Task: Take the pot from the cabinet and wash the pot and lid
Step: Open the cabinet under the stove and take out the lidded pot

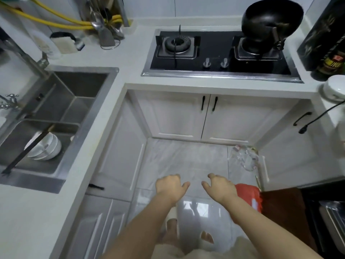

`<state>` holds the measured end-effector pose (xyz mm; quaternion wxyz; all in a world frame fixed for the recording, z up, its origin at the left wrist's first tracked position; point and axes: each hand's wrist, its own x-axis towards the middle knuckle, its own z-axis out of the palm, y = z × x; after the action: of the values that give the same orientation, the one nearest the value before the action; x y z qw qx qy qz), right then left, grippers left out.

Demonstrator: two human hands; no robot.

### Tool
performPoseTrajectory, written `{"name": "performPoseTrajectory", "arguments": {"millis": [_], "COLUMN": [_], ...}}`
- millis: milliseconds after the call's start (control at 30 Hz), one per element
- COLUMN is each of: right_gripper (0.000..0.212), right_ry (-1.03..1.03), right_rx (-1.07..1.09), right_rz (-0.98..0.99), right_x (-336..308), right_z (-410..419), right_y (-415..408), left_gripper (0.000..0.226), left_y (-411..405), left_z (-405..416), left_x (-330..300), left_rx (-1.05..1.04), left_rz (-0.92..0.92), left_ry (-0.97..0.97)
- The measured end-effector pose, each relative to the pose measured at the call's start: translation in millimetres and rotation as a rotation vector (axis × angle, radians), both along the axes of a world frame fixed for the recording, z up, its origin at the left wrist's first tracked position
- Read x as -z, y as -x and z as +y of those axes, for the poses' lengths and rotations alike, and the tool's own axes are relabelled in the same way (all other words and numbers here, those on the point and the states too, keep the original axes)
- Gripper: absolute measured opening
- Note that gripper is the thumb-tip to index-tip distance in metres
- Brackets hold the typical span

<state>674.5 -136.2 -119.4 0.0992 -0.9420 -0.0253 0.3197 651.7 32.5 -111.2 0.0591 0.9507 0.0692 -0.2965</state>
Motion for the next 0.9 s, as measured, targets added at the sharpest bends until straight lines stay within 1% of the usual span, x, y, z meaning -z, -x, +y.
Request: {"name": "performPoseTrajectory", "arguments": {"millis": [267, 400, 533, 733, 900], "right_gripper": [0.050, 0.050, 0.052, 0.050, 0.050], "right_ry": [-0.009, -0.026, -0.019, -0.011, -0.024], "right_rx": [0.116, 0.166, 0.192, 0.176, 0.151], "right_rz": [-0.021, -0.055, -0.061, -0.047, -0.038], "right_x": [-2, -6, -8, -4, 0], "right_z": [49, 60, 57, 43, 17], "right_y": [-68, -92, -114, -156, -200], "left_gripper": [0.059, 0.059, 0.059, 0.059, 0.059], "left_y": [-84, -116, -144, -187, -223], "left_z": [53, 64, 59, 43, 21], "left_x": [-1, -1, -2, 1, 6], "left_rx": [0.105, 0.142, 0.161, 0.171, 0.140], "left_rz": [-0.038, -0.052, -0.061, -0.075, -0.091], "left_ry": [-0.005, -0.015, 0.004, 0.025, 0.023]}}
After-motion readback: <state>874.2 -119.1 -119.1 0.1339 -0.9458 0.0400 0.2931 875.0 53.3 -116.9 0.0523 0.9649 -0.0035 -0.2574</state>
